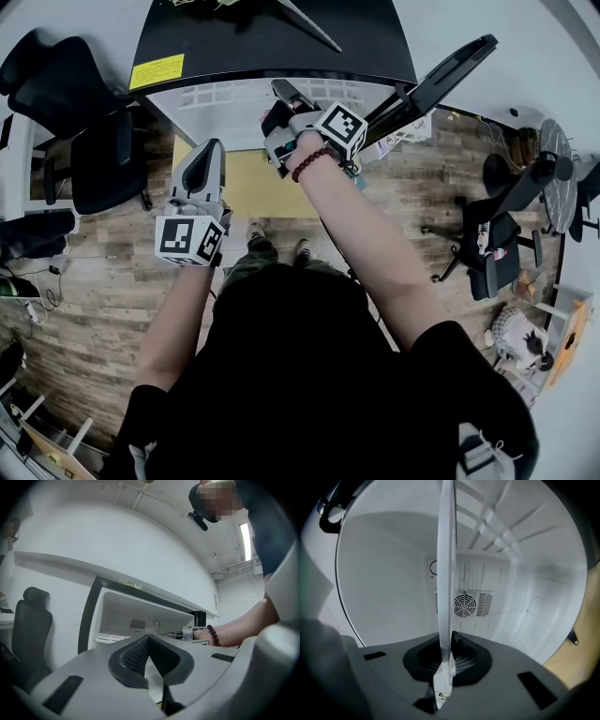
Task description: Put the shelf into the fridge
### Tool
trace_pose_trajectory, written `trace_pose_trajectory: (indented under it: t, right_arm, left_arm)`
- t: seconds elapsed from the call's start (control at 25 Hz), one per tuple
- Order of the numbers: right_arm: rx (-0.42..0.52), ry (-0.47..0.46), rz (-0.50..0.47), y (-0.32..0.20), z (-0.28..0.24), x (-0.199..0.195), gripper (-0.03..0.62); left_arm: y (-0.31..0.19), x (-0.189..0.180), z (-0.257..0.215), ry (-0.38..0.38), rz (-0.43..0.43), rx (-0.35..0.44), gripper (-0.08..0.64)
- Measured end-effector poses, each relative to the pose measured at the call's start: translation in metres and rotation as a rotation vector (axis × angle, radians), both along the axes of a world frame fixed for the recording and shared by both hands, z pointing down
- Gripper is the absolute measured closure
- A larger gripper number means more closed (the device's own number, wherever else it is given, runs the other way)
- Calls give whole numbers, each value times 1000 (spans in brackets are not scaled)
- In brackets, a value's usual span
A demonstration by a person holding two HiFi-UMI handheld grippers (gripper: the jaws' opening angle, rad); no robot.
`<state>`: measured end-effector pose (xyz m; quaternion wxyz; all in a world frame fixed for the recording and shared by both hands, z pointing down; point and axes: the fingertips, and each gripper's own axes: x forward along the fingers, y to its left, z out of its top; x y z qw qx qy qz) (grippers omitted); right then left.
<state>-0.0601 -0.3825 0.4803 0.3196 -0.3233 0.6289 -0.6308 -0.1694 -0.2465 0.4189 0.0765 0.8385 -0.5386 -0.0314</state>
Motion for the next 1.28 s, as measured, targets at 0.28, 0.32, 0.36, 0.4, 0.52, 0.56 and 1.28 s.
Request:
trace_pose_trajectory:
  t: [0.28,0.32,0.36,0.4,0.52,0.56,1.28]
  right_arm:
    - [1,1,6,9,-1,-1,554]
    - [-1,2,6,11,-1,-1,554]
    - [-3,2,6,13,-1,-1,554]
    - [-4,3,6,15,0,-1,554]
    - [-6,5,4,21,0,0,554]
    - [-6,4,4,23,-1,0,554]
    - [-2,9,1,51,1,1,554]
  left_arm:
    - [6,-5,-4,1,-18,8,541]
    - [7,-5,-4,1,-18,10,541]
    - [7,-4,-5,1,-17,13,541]
    - [8,-3,-5,2,-17,14,541]
    - [11,-1,-7,5,-17,20,541]
    - [11,-1,-8,6,-18,21,541]
    - [29,3,-18,6,-26,42,541]
